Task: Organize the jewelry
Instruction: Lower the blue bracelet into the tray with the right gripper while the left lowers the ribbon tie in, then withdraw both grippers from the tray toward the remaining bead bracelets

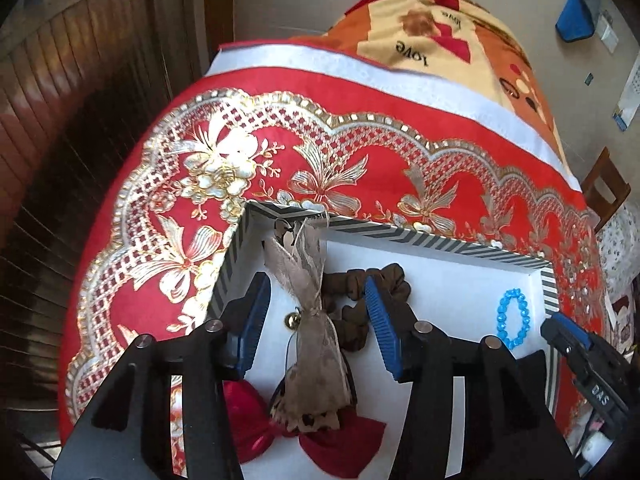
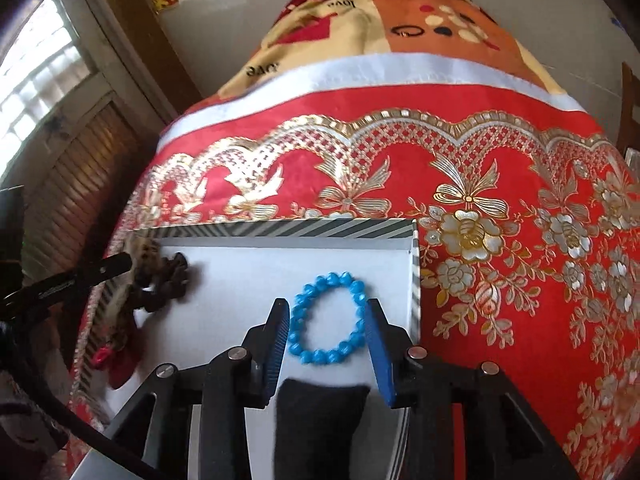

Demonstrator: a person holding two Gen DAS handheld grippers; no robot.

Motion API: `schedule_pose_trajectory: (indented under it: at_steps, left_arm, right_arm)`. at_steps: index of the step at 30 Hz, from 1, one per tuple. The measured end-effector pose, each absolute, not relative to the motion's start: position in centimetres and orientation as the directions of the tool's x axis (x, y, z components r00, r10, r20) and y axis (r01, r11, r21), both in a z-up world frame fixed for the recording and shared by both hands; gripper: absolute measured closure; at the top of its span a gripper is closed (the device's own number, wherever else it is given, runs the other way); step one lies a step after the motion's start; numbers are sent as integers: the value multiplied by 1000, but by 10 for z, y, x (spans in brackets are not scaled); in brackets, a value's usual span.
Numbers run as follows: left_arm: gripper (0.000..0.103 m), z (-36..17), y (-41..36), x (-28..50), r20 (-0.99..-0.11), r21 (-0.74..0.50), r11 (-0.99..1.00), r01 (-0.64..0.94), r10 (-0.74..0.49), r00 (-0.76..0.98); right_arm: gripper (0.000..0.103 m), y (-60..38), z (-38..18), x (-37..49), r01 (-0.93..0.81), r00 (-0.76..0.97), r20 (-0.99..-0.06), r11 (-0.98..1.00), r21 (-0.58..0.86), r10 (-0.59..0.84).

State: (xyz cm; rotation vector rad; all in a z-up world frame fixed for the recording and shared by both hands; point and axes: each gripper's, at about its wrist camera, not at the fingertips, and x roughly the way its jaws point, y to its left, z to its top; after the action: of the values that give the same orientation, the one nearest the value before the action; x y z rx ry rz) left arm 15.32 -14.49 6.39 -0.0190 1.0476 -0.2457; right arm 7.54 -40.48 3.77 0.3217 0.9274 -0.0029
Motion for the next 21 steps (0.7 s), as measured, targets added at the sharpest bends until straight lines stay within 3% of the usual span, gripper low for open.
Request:
schedule_pose_trajectory:
  at_steps: [21]
  left_arm:
    - [54, 102, -134, 11, -813, -54, 971, 234, -179, 554]
  right_arm:
    - [63, -331, 82, -46, 48, 663, -737, 976, 214, 129]
